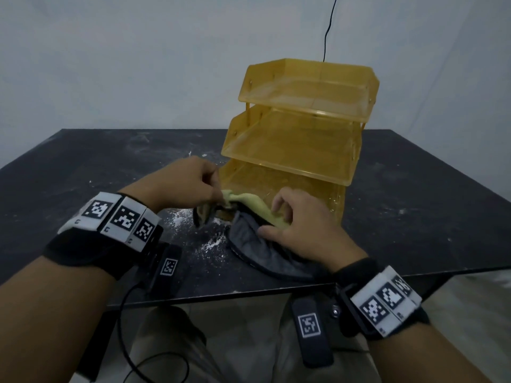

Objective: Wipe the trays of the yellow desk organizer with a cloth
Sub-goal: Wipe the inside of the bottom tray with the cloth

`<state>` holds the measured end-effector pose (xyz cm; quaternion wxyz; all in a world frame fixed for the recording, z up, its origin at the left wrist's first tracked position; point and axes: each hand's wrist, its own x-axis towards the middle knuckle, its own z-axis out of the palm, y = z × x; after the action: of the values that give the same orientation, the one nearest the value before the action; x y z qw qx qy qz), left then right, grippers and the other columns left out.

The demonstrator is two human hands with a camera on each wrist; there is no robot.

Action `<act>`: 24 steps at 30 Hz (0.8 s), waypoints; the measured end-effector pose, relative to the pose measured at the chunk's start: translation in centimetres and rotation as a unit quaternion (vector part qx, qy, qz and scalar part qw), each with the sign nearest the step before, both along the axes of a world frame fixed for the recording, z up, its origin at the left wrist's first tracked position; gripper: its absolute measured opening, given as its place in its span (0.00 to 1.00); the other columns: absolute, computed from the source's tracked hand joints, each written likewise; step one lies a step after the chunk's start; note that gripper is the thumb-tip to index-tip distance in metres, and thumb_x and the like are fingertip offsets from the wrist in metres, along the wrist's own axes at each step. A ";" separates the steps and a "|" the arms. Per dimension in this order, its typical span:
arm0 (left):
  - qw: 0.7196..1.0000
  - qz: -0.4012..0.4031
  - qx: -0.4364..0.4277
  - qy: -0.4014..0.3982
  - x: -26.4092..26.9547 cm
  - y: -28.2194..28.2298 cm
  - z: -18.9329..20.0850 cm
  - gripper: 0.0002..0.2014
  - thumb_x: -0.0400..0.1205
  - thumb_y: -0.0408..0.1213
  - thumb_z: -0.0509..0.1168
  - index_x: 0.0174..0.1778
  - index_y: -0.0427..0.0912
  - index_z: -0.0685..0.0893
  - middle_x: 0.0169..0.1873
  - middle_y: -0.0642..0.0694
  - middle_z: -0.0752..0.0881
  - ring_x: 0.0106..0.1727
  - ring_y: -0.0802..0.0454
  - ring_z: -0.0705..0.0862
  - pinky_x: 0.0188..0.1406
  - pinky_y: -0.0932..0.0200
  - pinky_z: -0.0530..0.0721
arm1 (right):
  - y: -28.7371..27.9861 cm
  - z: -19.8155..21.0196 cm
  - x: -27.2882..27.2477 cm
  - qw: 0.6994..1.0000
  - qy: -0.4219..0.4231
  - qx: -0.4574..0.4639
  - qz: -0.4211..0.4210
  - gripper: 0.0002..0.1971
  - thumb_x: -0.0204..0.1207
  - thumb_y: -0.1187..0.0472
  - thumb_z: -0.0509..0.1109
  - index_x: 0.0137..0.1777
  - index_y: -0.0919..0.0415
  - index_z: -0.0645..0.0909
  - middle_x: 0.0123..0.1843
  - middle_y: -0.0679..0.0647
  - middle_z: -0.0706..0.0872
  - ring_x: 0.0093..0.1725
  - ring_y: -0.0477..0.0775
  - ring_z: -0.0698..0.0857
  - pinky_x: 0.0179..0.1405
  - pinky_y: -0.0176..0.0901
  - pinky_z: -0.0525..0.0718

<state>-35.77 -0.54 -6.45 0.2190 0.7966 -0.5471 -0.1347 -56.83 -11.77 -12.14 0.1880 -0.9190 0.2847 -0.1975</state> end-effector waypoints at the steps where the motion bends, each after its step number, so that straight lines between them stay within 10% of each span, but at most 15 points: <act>1: 1.000 -0.002 0.007 -0.015 0.0 0.1 0.2 0.05 0.73 0.35 0.76 0.36 0.45 0.86 0.34 0.48 0.89 0.36 0.52 0.86 0.34 0.58 0.81 | 0.2 0.0 -0.2 0.999 0.033 0.007 -0.003 0.16 0.69 0.48 0.82 0.49 0.45 0.78 0.46 0.43 0.78 0.45 0.45 0.77 0.37 0.42 0.73; 7: 0.994 -0.085 0.058 0.040 -2.2 -0.8 -0.3 0.10 0.74 0.39 0.77 0.48 0.56 0.87 0.45 0.55 0.88 0.45 0.56 0.87 0.46 0.58 0.85 | 0.4 -0.4 -0.2 0.994 -0.078 -0.016 -0.068 0.08 0.74 0.64 0.78 0.46 0.48 0.86 0.45 0.46 0.81 0.42 0.45 0.80 0.40 0.37 0.78; 10: 0.995 -0.081 0.051 -0.014 -2.5 -1.6 -0.7 0.09 0.74 0.42 0.78 0.45 0.49 0.84 0.39 0.51 0.88 0.35 0.57 0.86 0.31 0.65 0.79 | 0.4 0.4 0.6 0.977 -0.186 -0.049 -0.088 0.12 0.73 0.71 0.74 0.45 0.51 0.85 0.44 0.46 0.78 0.40 0.40 0.75 0.37 0.23 0.71; 14: 0.998 0.003 0.000 -0.067 -2.1 -1.9 -1.2 0.07 0.75 0.35 0.73 0.41 0.45 0.80 0.37 0.49 0.85 0.32 0.54 0.83 0.25 0.63 0.75 | 0.4 0.5 1.4 0.995 -0.079 -0.027 -0.050 0.08 0.78 0.64 0.73 0.53 0.51 0.86 0.51 0.47 0.83 0.51 0.48 0.82 0.45 0.34 0.79; 18: 0.996 -0.041 -0.053 -0.060 -3.0 -2.1 -1.0 0.10 0.74 0.30 0.71 0.44 0.52 0.85 0.42 0.55 0.86 0.41 0.57 0.83 0.34 0.65 0.76 | 0.6 -0.5 1.0 0.998 0.033 0.015 -0.043 0.12 0.83 0.57 0.69 0.64 0.52 0.87 0.63 0.51 0.84 0.63 0.56 0.81 0.56 0.47 0.81; 24: 0.964 -0.116 0.173 -0.167 -5.0 -4.4 -1.9 0.26 0.84 0.57 0.61 0.77 0.55 0.73 0.71 0.45 0.76 0.72 0.43 0.72 0.70 0.46 0.72 | 0.0 -0.4 0.3 1.000 0.004 0.028 -0.008 0.10 0.81 0.61 0.72 0.60 0.53 0.89 0.60 0.50 0.87 0.60 0.53 0.83 0.52 0.40 0.77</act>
<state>-40.79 -4.98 -8.38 -0.0340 0.7648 -0.6328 -0.1165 -56.52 -11.74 -12.57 0.2105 -0.9118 0.2984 -0.1877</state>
